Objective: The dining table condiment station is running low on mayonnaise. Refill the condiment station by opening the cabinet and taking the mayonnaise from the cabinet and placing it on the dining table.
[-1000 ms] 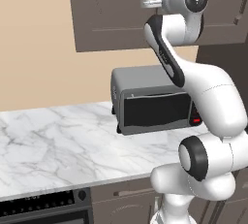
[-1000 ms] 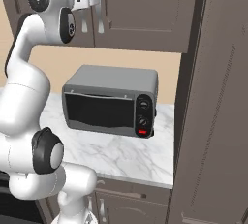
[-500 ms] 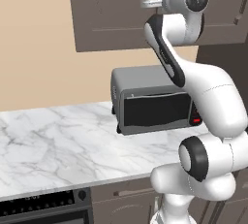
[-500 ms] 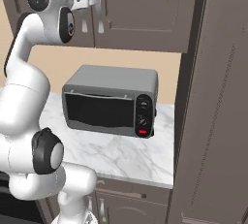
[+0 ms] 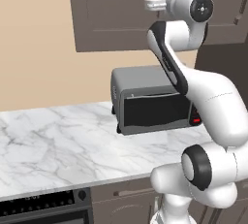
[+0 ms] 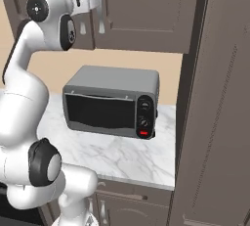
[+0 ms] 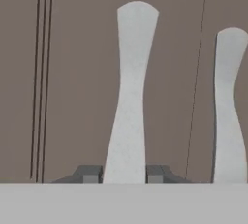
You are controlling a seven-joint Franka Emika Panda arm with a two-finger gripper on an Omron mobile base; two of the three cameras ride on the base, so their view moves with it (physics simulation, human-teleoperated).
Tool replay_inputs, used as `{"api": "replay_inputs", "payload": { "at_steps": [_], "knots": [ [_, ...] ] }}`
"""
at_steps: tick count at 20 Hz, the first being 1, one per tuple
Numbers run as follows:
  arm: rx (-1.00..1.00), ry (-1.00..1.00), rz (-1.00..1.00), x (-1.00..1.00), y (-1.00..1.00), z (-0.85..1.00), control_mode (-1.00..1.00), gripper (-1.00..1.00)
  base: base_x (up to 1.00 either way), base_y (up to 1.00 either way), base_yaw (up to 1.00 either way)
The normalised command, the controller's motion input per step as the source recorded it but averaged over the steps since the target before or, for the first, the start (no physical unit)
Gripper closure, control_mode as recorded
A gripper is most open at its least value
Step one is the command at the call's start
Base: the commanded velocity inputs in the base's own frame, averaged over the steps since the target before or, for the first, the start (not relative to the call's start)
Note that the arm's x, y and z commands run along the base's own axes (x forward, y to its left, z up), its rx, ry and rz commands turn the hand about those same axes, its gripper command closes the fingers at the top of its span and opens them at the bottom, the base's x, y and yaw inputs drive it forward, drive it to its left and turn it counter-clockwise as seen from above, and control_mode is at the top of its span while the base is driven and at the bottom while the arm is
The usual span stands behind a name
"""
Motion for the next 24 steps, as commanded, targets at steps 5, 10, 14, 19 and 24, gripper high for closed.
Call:
{"api": "replay_inputs", "payload": {
  "at_steps": [5, 10, 14, 19, 24],
  "knots": [
    [0.00, 0.01, 0.00, 0.71, 0.00, -0.08, -1.00, 1.00, 0.00, 0.00, 0.00],
    [0.00, 0.00, 0.07, -0.23, 0.22, -0.01, -1.00, 1.00, 0.00, 0.00, 0.00],
    [0.00, -0.01, 0.13, -0.71, 0.70, -0.05, -1.00, 1.00, 0.00, 0.00, 0.00],
    [0.00, 0.00, 0.14, -0.85, 0.86, -0.13, -1.00, 1.00, 0.00, 0.00, 0.00],
    [0.00, 0.00, 0.13, -0.99, 0.88, -0.16, -1.00, 1.00, 0.00, 0.00, 0.00]
  ]
}}
